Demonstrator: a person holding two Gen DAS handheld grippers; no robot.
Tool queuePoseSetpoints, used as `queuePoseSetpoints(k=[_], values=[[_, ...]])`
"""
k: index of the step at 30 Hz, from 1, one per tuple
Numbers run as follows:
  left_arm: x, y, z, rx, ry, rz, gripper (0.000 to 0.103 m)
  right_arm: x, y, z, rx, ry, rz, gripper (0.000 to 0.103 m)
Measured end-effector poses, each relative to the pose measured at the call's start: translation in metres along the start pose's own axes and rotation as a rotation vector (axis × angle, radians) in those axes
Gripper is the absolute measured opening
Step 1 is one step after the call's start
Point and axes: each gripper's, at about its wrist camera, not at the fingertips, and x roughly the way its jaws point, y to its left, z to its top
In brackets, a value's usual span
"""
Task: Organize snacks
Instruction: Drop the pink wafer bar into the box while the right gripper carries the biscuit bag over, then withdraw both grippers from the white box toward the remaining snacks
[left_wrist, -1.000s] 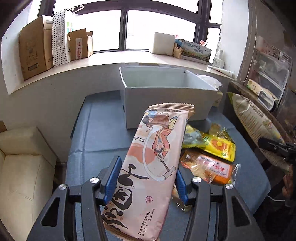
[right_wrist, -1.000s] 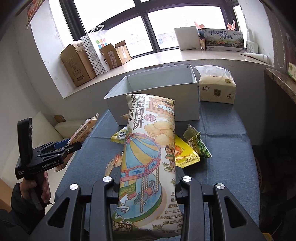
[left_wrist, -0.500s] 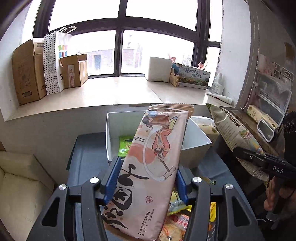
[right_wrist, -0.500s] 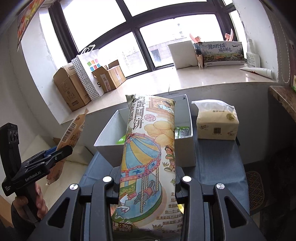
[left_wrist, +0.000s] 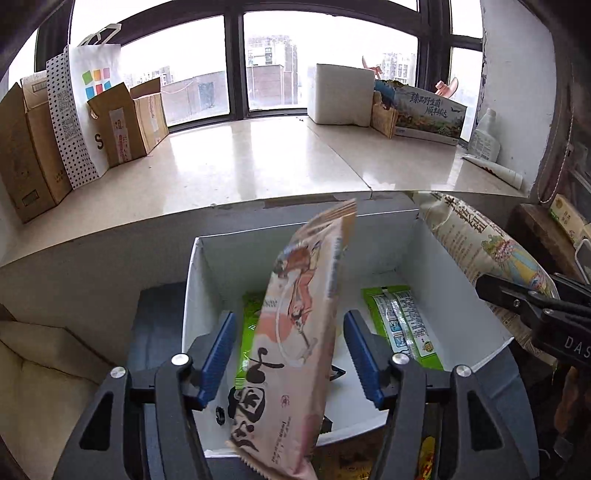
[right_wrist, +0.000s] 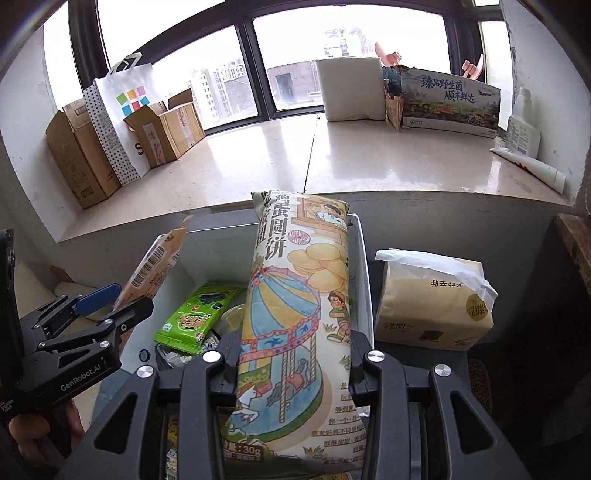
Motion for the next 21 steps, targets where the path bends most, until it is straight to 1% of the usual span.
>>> queuePoseSetpoints(k=[1,2,3,4,5,6,7,9,12,14,16,18,21], values=[[0.003,0.000,0.001,0.006,0.006,0.025,0.092,0.004,-0.002,0.002,0.006,0.011,-0.003,0.079],[0.003,-0.001,0.001,0.014,0.004,0.056,0.100,0.004,-0.006,0.002,0.021,-0.002,-0.011,0.097],[0.001,-0.001,-0.001,0.025,-0.010,0.074,0.100,0.000,-0.010,0.000,0.037,-0.033,-0.017,0.098],[-0.004,0.000,-0.004,0.031,-0.026,0.078,0.100,-0.003,-0.012,-0.001,0.048,-0.045,-0.014,0.098],[-0.007,0.001,-0.006,0.034,-0.036,0.066,0.100,-0.005,-0.013,-0.003,0.052,-0.045,-0.002,0.099],[-0.011,0.003,-0.009,0.032,-0.034,0.046,0.100,-0.006,-0.013,-0.004,0.046,-0.039,0.013,0.102],[-0.014,0.005,-0.011,0.026,-0.029,0.029,0.101,-0.007,-0.012,-0.006,0.038,-0.038,0.014,0.103],[-0.020,0.008,-0.015,0.017,-0.025,0.016,0.101,-0.011,-0.010,-0.009,0.027,-0.051,-0.004,0.103],[-0.032,0.015,-0.019,0.001,-0.030,0.010,0.101,-0.018,-0.009,-0.013,0.040,-0.054,-0.002,0.103],[-0.042,0.020,-0.023,-0.025,-0.023,-0.015,0.101,-0.026,-0.008,-0.017,0.053,-0.058,0.012,0.103],[-0.056,0.024,-0.028,-0.038,-0.035,-0.032,0.101,-0.039,-0.006,-0.023,0.049,-0.078,0.025,0.103],[-0.073,0.025,-0.037,-0.029,-0.054,-0.036,0.101,-0.057,-0.002,-0.033,0.027,-0.108,0.038,0.103],[-0.105,0.027,-0.059,-0.029,-0.091,-0.061,0.101,-0.088,0.004,-0.055,0.001,-0.161,0.074,0.103]])
